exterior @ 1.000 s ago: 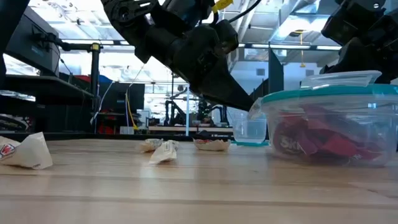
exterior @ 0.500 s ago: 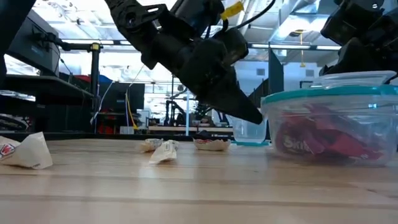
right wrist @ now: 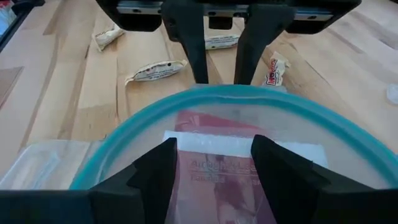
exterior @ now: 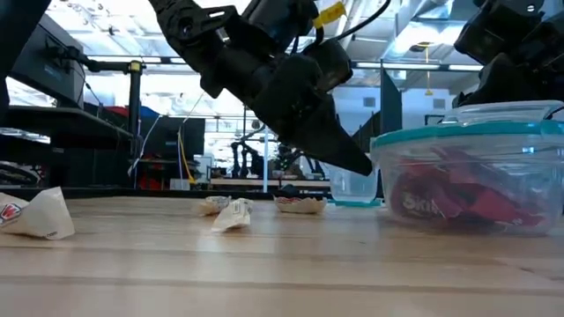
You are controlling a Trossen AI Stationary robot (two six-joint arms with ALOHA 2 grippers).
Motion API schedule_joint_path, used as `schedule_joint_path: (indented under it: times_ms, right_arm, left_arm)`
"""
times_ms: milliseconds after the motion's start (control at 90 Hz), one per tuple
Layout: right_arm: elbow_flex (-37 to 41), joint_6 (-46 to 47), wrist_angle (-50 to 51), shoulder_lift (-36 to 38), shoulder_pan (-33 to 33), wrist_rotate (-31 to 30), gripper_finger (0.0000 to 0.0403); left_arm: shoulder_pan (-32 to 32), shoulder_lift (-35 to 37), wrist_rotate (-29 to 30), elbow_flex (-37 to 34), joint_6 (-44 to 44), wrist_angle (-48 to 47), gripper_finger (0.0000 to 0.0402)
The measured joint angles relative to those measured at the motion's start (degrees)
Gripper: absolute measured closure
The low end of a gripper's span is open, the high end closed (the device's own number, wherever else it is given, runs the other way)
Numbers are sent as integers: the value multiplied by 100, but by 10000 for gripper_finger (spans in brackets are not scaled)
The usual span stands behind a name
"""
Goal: Sort candy
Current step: Close the big round transparent bin
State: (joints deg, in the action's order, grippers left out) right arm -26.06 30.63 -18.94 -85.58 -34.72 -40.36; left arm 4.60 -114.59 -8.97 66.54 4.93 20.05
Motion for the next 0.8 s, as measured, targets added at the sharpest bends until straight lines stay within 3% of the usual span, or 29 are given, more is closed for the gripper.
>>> schedule_joint_path:
  times_ms: [589, 800]
  right_arm:
    - [5, 76, -98, 7, 382, 239, 203]
    - [-87, -46, -6, 252, 258, 316, 203]
  left_arm:
    - [66, -141, -125, 154, -184, 270, 309]
    - [45, 14, 30, 671, 11, -1658, 309]
